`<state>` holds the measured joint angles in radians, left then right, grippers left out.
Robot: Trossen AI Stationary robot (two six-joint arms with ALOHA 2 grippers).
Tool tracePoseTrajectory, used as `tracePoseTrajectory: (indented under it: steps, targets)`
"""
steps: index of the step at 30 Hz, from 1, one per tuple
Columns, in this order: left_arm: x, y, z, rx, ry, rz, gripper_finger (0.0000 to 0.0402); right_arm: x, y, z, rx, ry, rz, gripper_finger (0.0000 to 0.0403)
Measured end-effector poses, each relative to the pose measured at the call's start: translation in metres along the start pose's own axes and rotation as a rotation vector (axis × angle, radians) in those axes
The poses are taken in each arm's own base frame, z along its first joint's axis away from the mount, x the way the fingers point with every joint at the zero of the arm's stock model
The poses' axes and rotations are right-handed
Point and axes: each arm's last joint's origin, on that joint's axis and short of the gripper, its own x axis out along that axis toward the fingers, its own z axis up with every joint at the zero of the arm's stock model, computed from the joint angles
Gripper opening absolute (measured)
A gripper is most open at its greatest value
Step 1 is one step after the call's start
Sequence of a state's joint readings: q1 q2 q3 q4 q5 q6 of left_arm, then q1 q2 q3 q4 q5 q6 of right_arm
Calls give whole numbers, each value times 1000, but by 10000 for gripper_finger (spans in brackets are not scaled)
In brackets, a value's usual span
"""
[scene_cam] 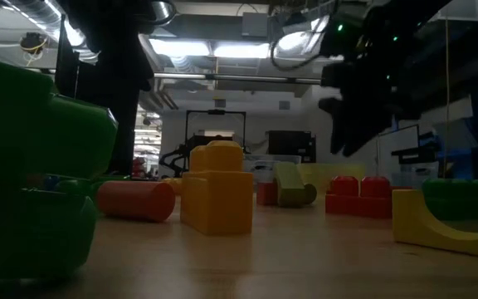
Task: Sort blocks by size
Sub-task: Put the red 2 stud game piece into the yellow bin
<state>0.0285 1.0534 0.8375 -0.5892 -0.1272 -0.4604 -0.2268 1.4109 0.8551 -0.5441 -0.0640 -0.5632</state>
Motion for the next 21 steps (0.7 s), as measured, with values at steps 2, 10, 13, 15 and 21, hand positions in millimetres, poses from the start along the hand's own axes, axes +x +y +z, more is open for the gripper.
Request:
tracePoseTrajectory:
  steps: [2, 10, 13, 15, 21]
  targets:
    - [0, 0, 0, 0, 0, 0, 139, 9, 0, -1, -23, 24, 16, 152]
    - [0, 0, 0, 0, 0, 0, 139, 30, -2, -3, -46, 78, 24, 152]
    - [0, 0, 0, 0, 0, 0, 139, 32, -3, -1, -47, 73, 12, 152]
    - [0, 0, 0, 0, 0, 0, 139, 32, -4, -1, -48, 67, 8, 152]
    - [0, 0, 0, 0, 0, 0, 139, 33, -5, -1, -47, 80, -31, 152]
